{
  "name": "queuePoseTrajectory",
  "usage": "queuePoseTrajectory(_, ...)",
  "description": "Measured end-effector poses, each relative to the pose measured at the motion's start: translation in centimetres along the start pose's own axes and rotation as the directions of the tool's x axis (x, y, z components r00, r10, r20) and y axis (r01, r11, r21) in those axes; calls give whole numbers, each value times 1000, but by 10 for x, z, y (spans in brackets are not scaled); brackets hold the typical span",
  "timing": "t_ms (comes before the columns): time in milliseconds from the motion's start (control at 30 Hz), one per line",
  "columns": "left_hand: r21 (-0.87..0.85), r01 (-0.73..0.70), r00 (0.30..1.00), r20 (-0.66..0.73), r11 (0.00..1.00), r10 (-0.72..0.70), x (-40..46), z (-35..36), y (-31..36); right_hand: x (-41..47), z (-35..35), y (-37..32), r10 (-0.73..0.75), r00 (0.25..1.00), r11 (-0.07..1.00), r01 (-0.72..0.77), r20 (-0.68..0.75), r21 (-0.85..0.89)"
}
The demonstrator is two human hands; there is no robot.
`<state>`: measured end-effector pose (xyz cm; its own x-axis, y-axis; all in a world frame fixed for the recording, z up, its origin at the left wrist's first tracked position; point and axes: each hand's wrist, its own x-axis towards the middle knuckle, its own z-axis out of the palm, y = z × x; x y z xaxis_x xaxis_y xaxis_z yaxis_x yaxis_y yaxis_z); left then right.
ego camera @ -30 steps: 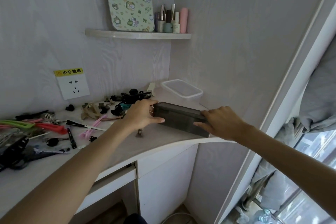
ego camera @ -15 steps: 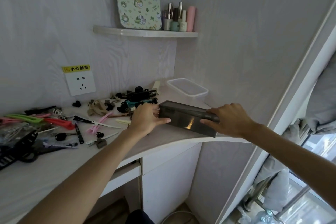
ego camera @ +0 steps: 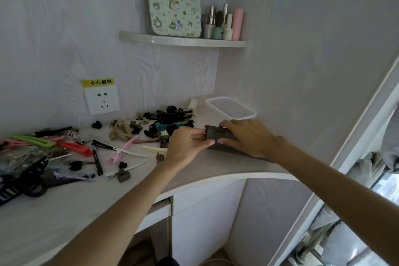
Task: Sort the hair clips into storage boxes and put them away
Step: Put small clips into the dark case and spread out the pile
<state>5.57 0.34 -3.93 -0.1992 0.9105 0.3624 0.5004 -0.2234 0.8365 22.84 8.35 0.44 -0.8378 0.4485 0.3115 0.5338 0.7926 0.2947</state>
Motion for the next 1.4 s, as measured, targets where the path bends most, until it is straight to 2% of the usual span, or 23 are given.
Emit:
queuePoseTrajectory(100, -34, 77, 995, 60, 996, -75, 10, -11, -7, 8, 2, 2, -85, 996, 993, 82, -30, -88)
queuePoseTrajectory(167, -1, 157, 973, 169, 988, -154, 18, -15, -9, 9, 7, -3, -130, 989, 982, 120, -64, -147)
queuePoseTrajectory(233, 27, 122, 945, 303, 992, -124, 21, -15, -8, 9, 9, -7, -152, 986, 960, 131, -68, -249)
queuePoseTrajectory(300, 61, 68, 942, 324, 996, -84, 20, -16, -9, 12, 8, -9, -113, 990, 961, 87, -87, -261)
queuePoseTrajectory(400, 80, 22, 953, 298, 997, -45, 17, -19, -8, 16, -3, -13, 15, 999, 995, -18, -30, -96)
queuePoseTrajectory(467, 94, 7, 957, 289, 996, -34, 15, -23, -7, 23, -16, -6, 120, 987, 988, -130, 103, 88)
queuePoseTrajectory(533, 123, -17, 956, 291, 992, -19, 11, -28, -7, 27, -28, 6, 214, 935, 889, -307, 283, 340)
queuePoseTrajectory(600, 181, -52, 959, 283, 982, -2, 8, -31, -9, 30, -33, 21, 271, 901, 732, -422, 340, 535)
queuePoseTrajectory(667, 386, -133, 978, 198, 913, 59, 4, -32, -9, 36, -34, 30, 316, 886, 633, -464, 340, 620)
queuePoseTrajectory(733, 564, -247, 969, 128, 788, 212, 1, -34, -5, 45, -31, 35, 341, 860, 545, -510, 380, 666)
queuePoseTrajectory(800, 649, -370, 926, 200, 665, 320, 2, -38, -2, 53, -28, 40, 377, 819, 476, -572, 433, 668)
queuePoseTrajectory(833, 686, -404, 912, 250, 605, 325, 4, -42, -1, 55, -26, 44, 422, 800, 493, -598, 427, 632)
queuePoseTrajectory(867, 716, -418, 906, 284, 559, 315, 5, -47, -2, 56, -24, 51, 485, 792, 582, -609, 372, 538)
queuePoseTrajectory(933, 750, -416, 906, 290, 514, 310, 9, -55, -7, 56, -21, 61, 567, 808, 784, -589, 162, 194)
queuePoseTrajectory(967, 760, -407, 908, 277, 507, 314, 11, -59, -10, 54, -19, 61, 544, 835, 833, -549, 79, 70)
queuePoseTrajectory(1033, 783, -384, 916, 257, 489, 309, 20, -64, -16, 49, -13, 56, 433, 901, 901, -432, -33, 36)
queuePoseTrajectory(1100, 795, -358, 927, 242, 490, 285, 29, -67, -22, 42, -7, 41, 332, 939, 938, -318, -96, 136)
queuePoseTrajectory(1167, 798, -341, 935, 232, 496, 269, 40, -68, -28, 33, 3, 30, 306, 948, 934, -281, -91, 223)
queuePoseTrajectory(1233, 795, -319, 943, 214, 515, 254, 47, -69, -33, 25, 11, 24, 288, 958, 926, -281, 13, 252)
queuePoseTrajectory(1300, 787, -269, 959, 163, 556, 233, 53, -69, -38, 21, 16, 21, 267, 955, 933, -290, 133, 213)
queuePoseTrajectory(1400, 790, -226, 970, 129, 570, 205, 53, -69, -40, 24, 16, 17, 268, 951, 944, -291, 153, 154)
